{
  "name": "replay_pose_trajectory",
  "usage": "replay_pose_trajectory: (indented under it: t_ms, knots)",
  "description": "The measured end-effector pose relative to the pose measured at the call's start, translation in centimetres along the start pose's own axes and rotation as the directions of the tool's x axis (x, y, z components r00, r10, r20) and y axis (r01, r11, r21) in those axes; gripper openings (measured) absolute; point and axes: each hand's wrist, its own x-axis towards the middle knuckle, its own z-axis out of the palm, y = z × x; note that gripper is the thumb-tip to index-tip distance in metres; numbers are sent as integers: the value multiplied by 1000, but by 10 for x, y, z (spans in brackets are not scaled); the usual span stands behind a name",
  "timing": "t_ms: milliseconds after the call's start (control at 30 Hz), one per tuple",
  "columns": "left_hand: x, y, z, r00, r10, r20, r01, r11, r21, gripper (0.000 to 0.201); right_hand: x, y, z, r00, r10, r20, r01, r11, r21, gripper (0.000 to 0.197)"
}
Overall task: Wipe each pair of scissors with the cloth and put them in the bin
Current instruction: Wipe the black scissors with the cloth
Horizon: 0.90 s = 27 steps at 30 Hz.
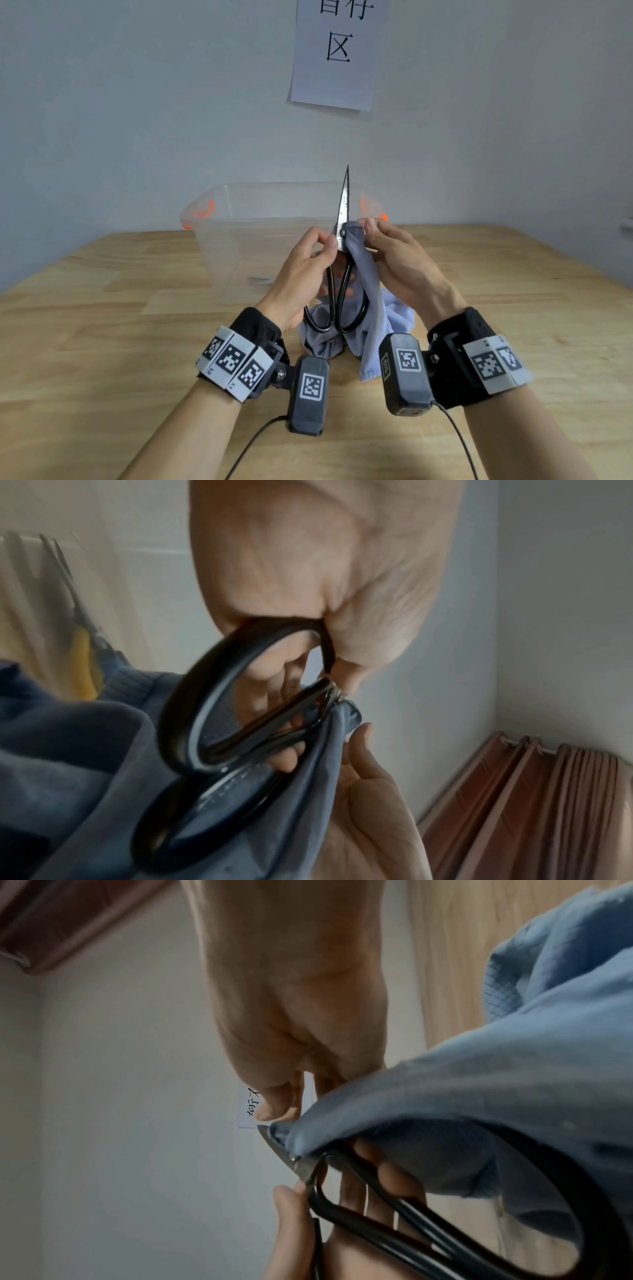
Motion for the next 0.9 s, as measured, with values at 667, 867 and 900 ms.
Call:
replay_pose_trajectory:
  t_ms: [667,867,900]
  knots:
    - [-3,6,3,999,21,-48,-21,1000,1,38,-5,6,3,979,-168,117,193,948,-254,16]
    - [-3,6,5,998,27,-49,-25,998,53,39,-10,2,14,977,-213,28,210,921,-328,23]
    - [-3,6,5,998,32,-61,-28,997,71,38,-10,4,16,971,-238,0,223,908,-354,26]
